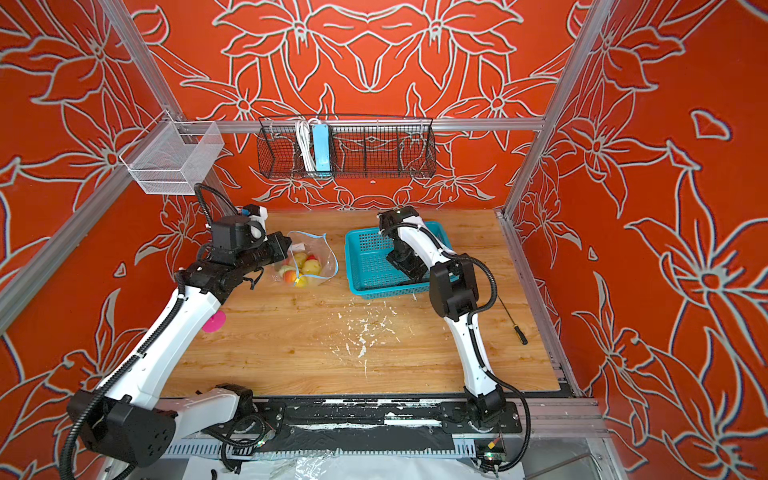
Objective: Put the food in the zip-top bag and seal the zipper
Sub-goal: 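Close the right gripper around the dark purple eggplant, then lift the eggplant out of the basket with the right gripper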
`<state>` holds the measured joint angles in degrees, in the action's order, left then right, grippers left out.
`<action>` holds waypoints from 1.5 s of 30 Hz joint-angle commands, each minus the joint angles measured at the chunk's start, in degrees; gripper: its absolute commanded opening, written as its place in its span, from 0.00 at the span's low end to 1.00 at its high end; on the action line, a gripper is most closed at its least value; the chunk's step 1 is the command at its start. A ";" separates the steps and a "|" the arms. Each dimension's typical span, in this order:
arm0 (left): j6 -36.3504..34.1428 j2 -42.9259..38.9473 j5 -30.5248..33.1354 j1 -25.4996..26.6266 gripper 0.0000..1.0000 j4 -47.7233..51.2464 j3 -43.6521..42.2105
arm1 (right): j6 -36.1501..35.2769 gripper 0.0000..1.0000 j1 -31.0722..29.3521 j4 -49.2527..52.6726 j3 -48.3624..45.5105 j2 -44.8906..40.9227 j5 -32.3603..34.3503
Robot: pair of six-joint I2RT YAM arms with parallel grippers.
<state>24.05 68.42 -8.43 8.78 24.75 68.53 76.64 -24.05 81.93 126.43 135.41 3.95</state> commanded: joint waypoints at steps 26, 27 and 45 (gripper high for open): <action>-0.41 1.46 -0.61 -1.39 0.00 0.47 0.88 | 5.69 0.54 1.06 -11.25 -9.81 2.31 -2.33; -0.44 1.45 -0.58 -1.39 0.00 0.47 0.85 | 5.39 0.49 1.04 -12.09 -10.18 1.54 -2.04; 0.07 2.07 -1.43 -1.57 0.00 -0.23 0.29 | -15.09 0.29 0.04 -54.18 -38.48 -23.04 -5.23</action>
<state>24.08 70.08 -9.26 7.49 24.80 68.55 67.55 -23.64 38.76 91.59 115.96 0.34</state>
